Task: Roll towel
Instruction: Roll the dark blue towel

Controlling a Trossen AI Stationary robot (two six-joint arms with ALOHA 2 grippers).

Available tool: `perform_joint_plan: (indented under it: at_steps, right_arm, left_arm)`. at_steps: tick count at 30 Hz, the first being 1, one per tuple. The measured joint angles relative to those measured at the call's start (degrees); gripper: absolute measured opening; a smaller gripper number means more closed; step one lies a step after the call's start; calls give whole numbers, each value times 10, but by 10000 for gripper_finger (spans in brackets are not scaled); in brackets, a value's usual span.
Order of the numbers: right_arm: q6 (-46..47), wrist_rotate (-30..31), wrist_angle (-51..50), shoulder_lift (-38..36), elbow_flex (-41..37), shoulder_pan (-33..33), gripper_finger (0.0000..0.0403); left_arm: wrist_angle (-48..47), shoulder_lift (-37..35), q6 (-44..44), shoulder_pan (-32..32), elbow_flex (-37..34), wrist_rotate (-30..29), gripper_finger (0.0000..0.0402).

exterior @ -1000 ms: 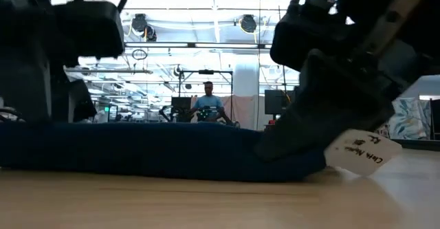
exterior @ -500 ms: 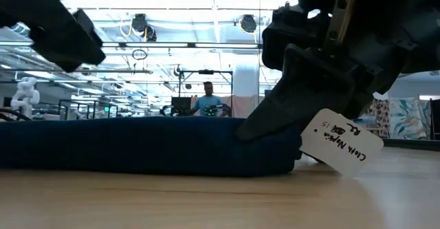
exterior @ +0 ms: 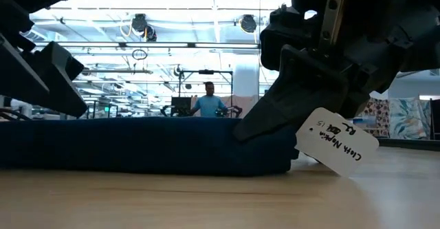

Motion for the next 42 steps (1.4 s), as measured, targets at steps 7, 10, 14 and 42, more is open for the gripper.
perform_joint_plan:
  at_steps: [7,10,14,42]
  right_arm:
    - [0,2,-1,0,0,0,0]
    - [-1,2,-1,0,-1,0,0]
    - [-1,2,-1,0,-1,0,0]
    - [-289,104,-138,-104,-4,56,159]
  left_arm:
    - [10,16,0,0,0,18,206]
    - [8,27,-5,0,0,20,196]
    - [-2,37,-15,7,0,20,142]
    - [-32,12,-241,148,1,288,5]
